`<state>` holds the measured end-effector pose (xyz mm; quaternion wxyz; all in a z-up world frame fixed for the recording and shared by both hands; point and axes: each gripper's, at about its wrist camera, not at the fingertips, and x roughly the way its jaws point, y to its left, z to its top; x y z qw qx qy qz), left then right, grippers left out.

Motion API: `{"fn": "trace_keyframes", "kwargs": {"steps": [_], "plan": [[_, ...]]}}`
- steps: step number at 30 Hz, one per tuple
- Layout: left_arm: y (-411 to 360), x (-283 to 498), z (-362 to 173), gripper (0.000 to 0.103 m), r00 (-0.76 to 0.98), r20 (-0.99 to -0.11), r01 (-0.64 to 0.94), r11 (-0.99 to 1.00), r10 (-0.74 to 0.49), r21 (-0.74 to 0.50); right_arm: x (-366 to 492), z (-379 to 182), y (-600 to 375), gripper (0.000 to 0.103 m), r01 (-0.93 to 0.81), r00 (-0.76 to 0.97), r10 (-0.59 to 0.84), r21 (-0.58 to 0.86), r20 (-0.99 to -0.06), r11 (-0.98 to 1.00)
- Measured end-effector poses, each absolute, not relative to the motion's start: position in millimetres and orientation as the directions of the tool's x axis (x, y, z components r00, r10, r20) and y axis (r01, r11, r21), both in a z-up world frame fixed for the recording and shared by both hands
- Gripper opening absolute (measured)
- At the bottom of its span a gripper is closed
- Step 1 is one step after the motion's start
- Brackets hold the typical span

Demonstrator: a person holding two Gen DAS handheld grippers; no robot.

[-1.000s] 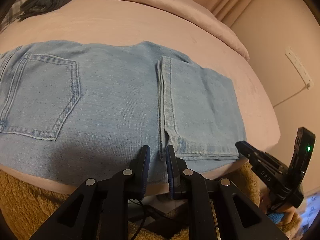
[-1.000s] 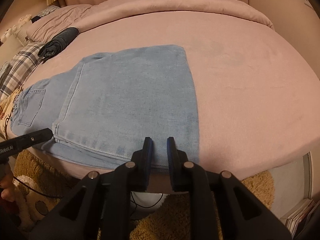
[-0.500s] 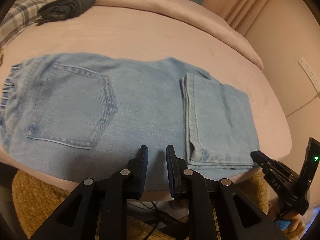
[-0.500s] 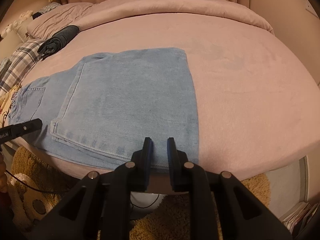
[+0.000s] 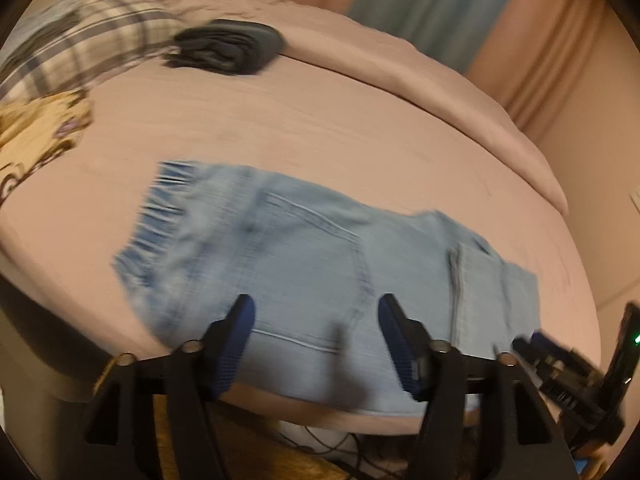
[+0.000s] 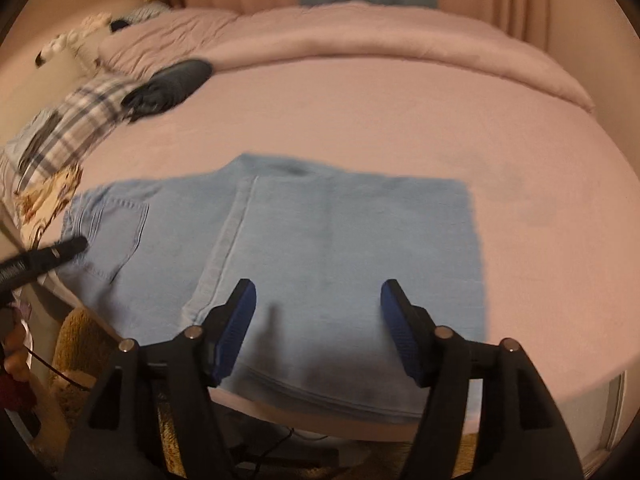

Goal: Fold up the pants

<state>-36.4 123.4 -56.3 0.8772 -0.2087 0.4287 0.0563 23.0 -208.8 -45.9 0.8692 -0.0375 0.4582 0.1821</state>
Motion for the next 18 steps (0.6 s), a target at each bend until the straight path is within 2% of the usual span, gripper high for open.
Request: {"fn": "trace_keyframes", "kwargs": {"steps": [3,6,13,18], "plan": [[138.5,-38.0,-58.4,0.065,0.622,-0.781,-0.324,0.891,-0.052,-0.318,27.0,-72.8,-194.8,0.066,-0.358,0.427,0.266,0.108,-0.864,0.928],[154.3,-43.4,-56.7,0.066,0.627,-0.779,-0.374,0.878,0.002,-0.298,22.6,-78.1,-186.1,0.071,-0.377,0.47,0.232,0.044,-0.852,0.925],[192.5,-49.8,-70.6,0.074,0.599,-0.793,-0.503,0.825,0.115,-0.259,25.8,-78.9,-184.4,0.074,-0.364,0.462,0.234,0.057,-0.856,0.93],[204.1,-44.5,-91.3,0.074,0.57,-0.818,-0.524,0.798,0.068,-0.299,24.8,-78.8,-182.6,0.074,-0.361,0.47,0.231,0.053,-0.852,0.931]]}}
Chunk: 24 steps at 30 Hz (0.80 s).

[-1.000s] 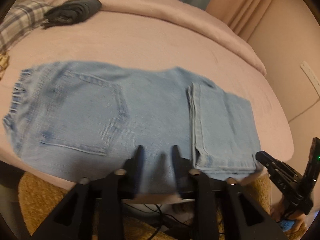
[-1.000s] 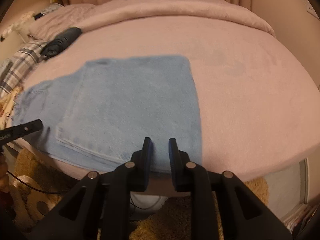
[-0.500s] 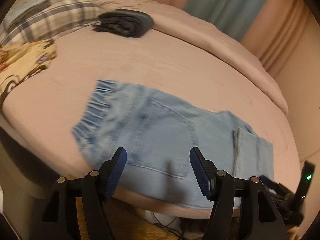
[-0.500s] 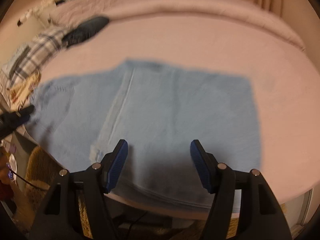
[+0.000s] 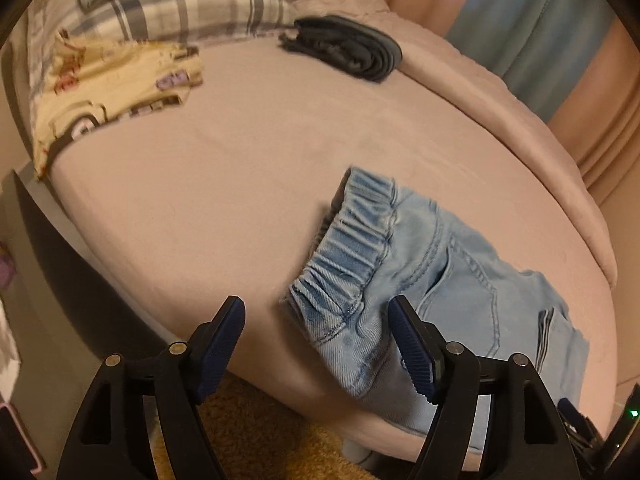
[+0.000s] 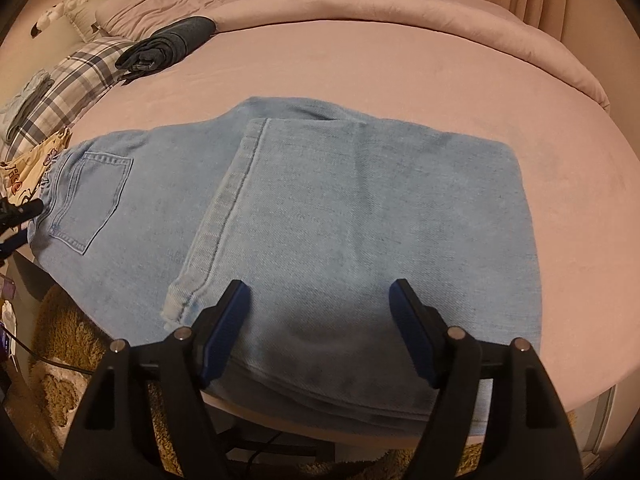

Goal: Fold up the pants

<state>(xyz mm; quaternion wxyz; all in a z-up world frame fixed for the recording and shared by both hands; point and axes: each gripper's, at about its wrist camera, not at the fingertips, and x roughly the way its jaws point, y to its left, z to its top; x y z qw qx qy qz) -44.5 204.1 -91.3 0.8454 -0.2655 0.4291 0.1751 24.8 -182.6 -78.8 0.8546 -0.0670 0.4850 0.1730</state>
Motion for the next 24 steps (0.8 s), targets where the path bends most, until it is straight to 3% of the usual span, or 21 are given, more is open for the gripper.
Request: {"fn": "trace_keyframes", "kwargs": {"steps": [5,8,12,13,15,18,21,24], "plan": [[203.4,-33.0,-110.3,0.08,0.579,-0.815,-0.495,0.784,-0.023,-0.374,25.4,-79.0,-182.5,0.075,-0.359,0.471,0.228,0.051,-0.852,0.932],[200.7,-29.3,-114.3,0.086,0.592,-0.806,-0.492,0.784,-0.019,-0.38,25.3,-79.0,-183.4,0.075,-0.358,0.473,0.23,0.053,-0.85,0.932],[198.2,-24.3,-114.9,0.085,0.609,-0.793,-0.48,0.791,-0.012,-0.381,25.9,-79.3,-185.3,0.075,-0.358,0.476,0.232,0.053,-0.849,0.932],[198.9,-23.7,-114.9,0.083,0.614,-0.79,-0.478,0.789,-0.015,-0.386,25.2,-79.3,-186.2,0.075,-0.358,0.477,0.232,0.054,-0.848,0.932],[198.1,-23.7,-113.3,0.064,0.62,-0.784,-0.464,0.794,-0.026,-0.394,24.6,-79.2,-186.6,0.076,-0.356,0.481,0.231,0.052,-0.846,0.933],[199.2,-24.4,-109.4,0.043,0.632,-0.771,-0.449,0.777,-0.072,-0.441,24.3,-78.7,-188.2,0.075,-0.356,0.483,0.233,0.053,-0.844,0.933],[195.1,-34.1,-92.7,0.03,0.665,-0.742,-0.445,0.752,-0.085,-0.486,25.3,-78.2,-188.3,0.075,-0.355,0.481,0.233,0.055,-0.845,0.933],[178.0,-41.2,-61.6,0.027,0.715,-0.697,-0.395,0.786,-0.061,-0.475,26.0,-77.0,-188.2,0.075,-0.355,0.476,0.233,0.057,-0.848,0.933]]}}
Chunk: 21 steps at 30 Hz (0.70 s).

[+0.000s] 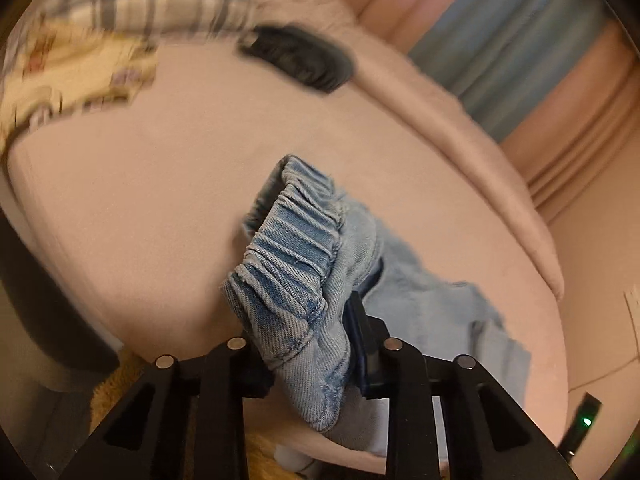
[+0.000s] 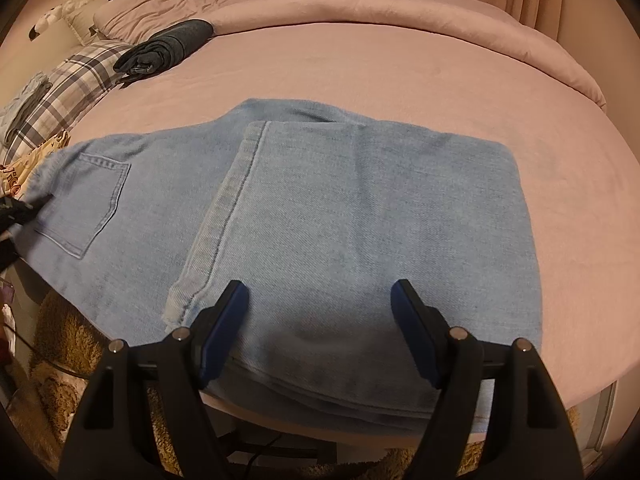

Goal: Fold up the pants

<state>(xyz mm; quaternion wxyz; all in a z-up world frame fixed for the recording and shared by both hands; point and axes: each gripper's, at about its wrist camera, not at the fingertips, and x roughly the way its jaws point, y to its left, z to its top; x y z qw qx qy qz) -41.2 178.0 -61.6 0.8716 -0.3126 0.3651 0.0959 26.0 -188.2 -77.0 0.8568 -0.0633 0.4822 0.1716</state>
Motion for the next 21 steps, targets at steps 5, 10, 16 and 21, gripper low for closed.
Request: {"fn": "trace_keyframes", "kwargs": {"steps": [5,10,16,21], "plan": [[143.7,-45.6,-15.9,0.026,0.783,-0.611,-0.256,0.837,-0.114,-0.484,26.1,-74.8,-194.4,0.074,-0.346,0.473,0.267,0.102,-0.839,0.933],[105.5,-35.2,5.7,0.025,0.798,-0.572,-0.132,0.871,-0.19,-0.473,26.2,-68.9,-211.3,0.069,-0.301,0.461,0.329,0.203,-0.824,0.932],[62.7,-22.1,12.6,0.024,0.783,-0.56,-0.011,0.894,-0.271,-0.448,18.5,-57.3,-241.5,0.069,-0.221,0.512,0.319,0.237,-0.797,0.946],[19.0,-7.4,8.0,0.024,0.734,-0.584,0.098,0.906,-0.346,-0.412,10.8,-51.8,-270.6,0.07,-0.153,0.54,0.321,0.285,-0.778,0.946]]}}
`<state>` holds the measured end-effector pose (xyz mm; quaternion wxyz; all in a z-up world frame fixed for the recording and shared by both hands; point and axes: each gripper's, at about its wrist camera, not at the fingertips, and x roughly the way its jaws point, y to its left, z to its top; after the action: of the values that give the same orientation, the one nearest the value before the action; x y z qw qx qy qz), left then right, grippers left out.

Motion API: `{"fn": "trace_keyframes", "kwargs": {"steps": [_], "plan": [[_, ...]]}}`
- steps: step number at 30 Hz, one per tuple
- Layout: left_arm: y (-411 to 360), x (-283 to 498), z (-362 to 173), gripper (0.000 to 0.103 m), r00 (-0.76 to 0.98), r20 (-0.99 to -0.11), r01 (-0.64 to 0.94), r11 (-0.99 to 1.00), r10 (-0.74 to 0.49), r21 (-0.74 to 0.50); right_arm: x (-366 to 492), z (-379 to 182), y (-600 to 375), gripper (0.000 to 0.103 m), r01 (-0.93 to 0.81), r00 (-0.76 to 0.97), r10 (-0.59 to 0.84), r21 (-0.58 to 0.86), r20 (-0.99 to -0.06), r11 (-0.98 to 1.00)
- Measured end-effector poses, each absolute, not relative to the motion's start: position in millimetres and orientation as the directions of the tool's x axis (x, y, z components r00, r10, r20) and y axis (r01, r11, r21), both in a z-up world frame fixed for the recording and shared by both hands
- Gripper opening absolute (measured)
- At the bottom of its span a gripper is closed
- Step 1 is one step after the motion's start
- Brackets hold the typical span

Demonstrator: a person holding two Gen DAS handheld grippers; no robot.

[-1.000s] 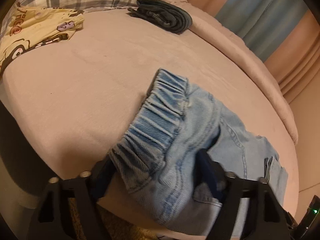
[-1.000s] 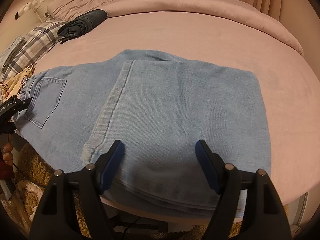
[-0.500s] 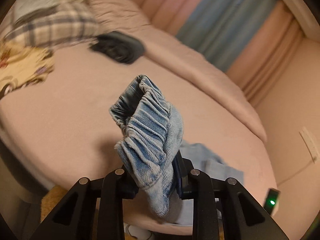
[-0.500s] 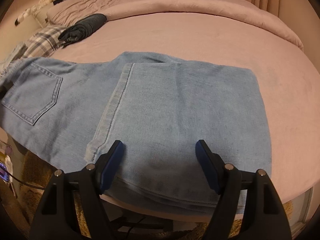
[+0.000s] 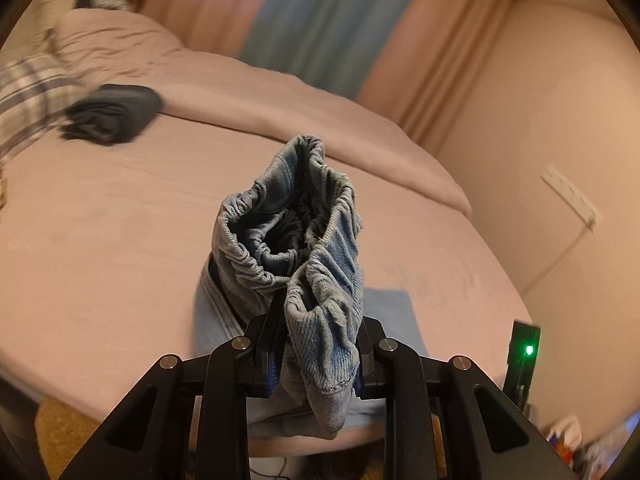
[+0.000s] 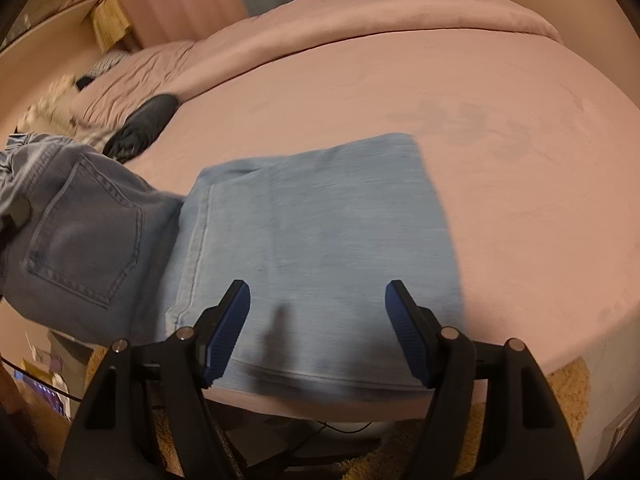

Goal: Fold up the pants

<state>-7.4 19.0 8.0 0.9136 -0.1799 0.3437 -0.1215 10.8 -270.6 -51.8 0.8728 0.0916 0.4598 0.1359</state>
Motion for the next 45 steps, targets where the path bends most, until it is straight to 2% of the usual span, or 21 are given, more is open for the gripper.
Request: {"fn": "trace_keyframes", "kwargs": {"steps": [5,7,9,13,16,18,20,25,28,30,31,32,34,35,37,42,45], "plan": [[-22.6,10.7,-15.9,0.025,0.652,-0.647,0.176,0.908,-0.396,-0.379,7.0,-51.6,-298.3,0.07,-0.097,0.558,0.318,0.32,-0.766,0.942],[-36.0,19.0,-28.9,0.028,0.601,-0.68,0.195,0.902,-0.42,-0.386,6.3,-52.8,-306.0,0.07,-0.078,0.557,0.325,0.341,-0.764,0.937],[-46.4,27.6,-45.2,0.038,0.504,-0.704,0.215,0.862,-0.501,-0.459,4.8,-54.6,-312.9,0.071,-0.062,0.553,0.327,0.354,-0.766,0.933],[-58.3,30.1,-56.2,0.043,0.429,-0.694,0.224,0.813,-0.578,-0.538,-0.7,-54.9,-326.2,0.071,-0.049,0.555,0.323,0.357,-0.766,0.933],[-58.7,25.7,-47.7,0.055,0.411,-0.653,0.254,0.768,-0.636,-0.589,-4.3,-53.3,-333.5,0.071,-0.035,0.564,0.319,0.364,-0.762,0.931],[-51.0,22.9,-43.6,0.067,0.38,-0.618,0.264,0.721,-0.688,-0.641,-4.9,-51.9,-337.7,0.071,-0.026,0.569,0.321,0.374,-0.757,0.927],[-42.9,18.8,-36.0,0.068,0.373,-0.6,0.267,0.701,-0.708,-0.661,-5.4,-50.0,-340.5,0.071,-0.02,0.574,0.323,0.382,-0.752,0.924],[-19.0,9.2,-17.5,0.068,0.478,-0.629,0.233,0.779,-0.613,-0.582,-9.0,-42.4,-339.6,0.073,-0.052,0.577,0.36,0.407,-0.733,0.912],[1.7,11.7,-18.7,0.069,0.54,-0.668,0.161,0.842,-0.512,-0.515,-7.4,-47.2,-331.3,0.072,-0.107,0.521,0.49,0.517,-0.699,0.85],[17.2,14.2,-23.6,0.069,0.559,-0.685,0.105,0.859,-0.468,-0.501,-3.2,-52.7,-319.8,0.072,-0.13,0.485,0.525,0.536,-0.699,0.834],[23.5,15.0,-27.3,0.068,0.561,-0.695,0.074,0.863,-0.45,-0.5,-1.1,-54.4,-314.5,0.07,-0.142,0.476,0.523,0.525,-0.707,0.839],[30.2,15.1,-31.6,0.068,0.562,-0.706,0.039,0.867,-0.43,-0.497,1.8,-59.0,-306.1,0.062,-0.157,0.466,0.513,0.503,-0.722,0.85],[39.7,14.0,-37.8,0.068,0.565,-0.716,0.005,0.869,-0.411,-0.495,5.0,-63.1,-299.2,0.036,-0.157,0.461,0.509,0.498,-0.726,0.853],[41.7,13.8,-39.4,0.068,0.562,-0.72,-0.002,0.87,-0.407,-0.494,7.1,-62.1,-295.4,0.014,-0.185,0.45,0.545,0.523,-0.708,0.832],[44.9,13.6,-44.5,0.069,0.552,-0.732,-0.016,0.873,-0.399,-0.488,10.1,-52.9,-292.2,0.014,-0.203,0.463,0.536,0.504,-0.706,0.839],[41.1,14.9,-51.9,0.068,0.533,-0.742,-0.01,0.874,-0.407,-0.486,18.1,-10.5,-295.7,0.013,-0.255,0.577,0.512,0.455,-0.636,0.853],[39.5,14.2,-61.9,0.068,0.508,-0.755,-0.013,0.874,-0.413,-0.487,30.6,-17.3,-294.4,0.016,-0.228,0.574,0.463,0.411,-0.676,0.883]]}}
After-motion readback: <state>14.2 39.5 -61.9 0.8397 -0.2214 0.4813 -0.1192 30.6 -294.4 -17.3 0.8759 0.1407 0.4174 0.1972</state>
